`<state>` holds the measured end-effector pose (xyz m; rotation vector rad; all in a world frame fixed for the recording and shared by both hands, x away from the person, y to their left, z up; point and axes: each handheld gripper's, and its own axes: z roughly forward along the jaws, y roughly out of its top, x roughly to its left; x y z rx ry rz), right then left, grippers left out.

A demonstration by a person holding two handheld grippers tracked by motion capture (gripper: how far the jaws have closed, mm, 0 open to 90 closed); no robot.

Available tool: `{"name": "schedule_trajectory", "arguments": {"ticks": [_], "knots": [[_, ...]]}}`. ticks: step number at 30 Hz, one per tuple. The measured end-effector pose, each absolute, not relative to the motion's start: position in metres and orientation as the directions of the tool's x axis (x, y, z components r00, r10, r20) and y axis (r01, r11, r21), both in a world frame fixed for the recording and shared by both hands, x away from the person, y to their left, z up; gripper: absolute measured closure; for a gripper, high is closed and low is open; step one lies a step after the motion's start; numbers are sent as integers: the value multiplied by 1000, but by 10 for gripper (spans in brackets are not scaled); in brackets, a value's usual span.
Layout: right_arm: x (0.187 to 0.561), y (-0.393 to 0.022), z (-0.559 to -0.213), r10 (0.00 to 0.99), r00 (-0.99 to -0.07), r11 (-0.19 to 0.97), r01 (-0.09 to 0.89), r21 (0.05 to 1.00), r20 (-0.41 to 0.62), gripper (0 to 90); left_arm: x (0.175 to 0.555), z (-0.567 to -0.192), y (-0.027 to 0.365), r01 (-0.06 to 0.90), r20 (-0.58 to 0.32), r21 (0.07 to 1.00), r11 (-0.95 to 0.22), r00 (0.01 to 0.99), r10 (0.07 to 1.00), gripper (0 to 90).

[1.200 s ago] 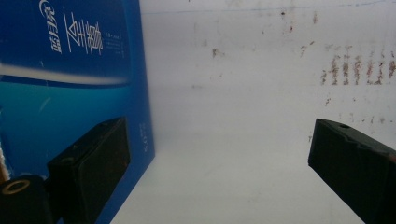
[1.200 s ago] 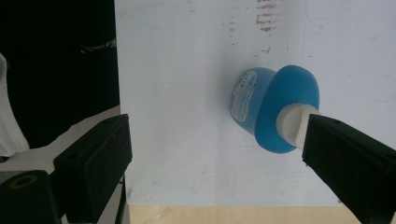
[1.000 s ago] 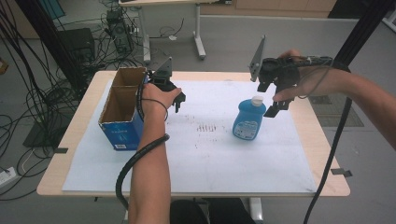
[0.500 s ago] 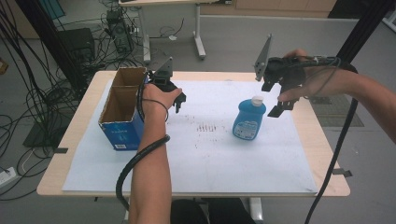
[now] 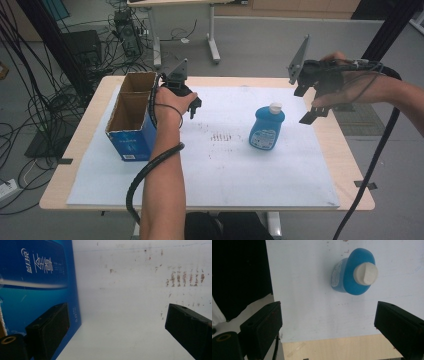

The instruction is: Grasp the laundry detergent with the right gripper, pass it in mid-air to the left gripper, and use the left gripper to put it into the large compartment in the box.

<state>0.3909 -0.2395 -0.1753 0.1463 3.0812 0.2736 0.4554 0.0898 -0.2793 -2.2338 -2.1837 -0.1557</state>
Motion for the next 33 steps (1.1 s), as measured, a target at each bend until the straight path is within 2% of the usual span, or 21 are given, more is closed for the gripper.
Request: {"name": "schedule_trajectory", "arguments": {"ticks": [20,33], "knots": [[406,-284,-207,207,-978,958,198,209,-23,63,454,-276,91,997,88,68,-34,28,996,62],[416,-300,-233,248,-969,932,240,273,5,46,456,-278,92,997,91,62,-44,39,995,62]]}}
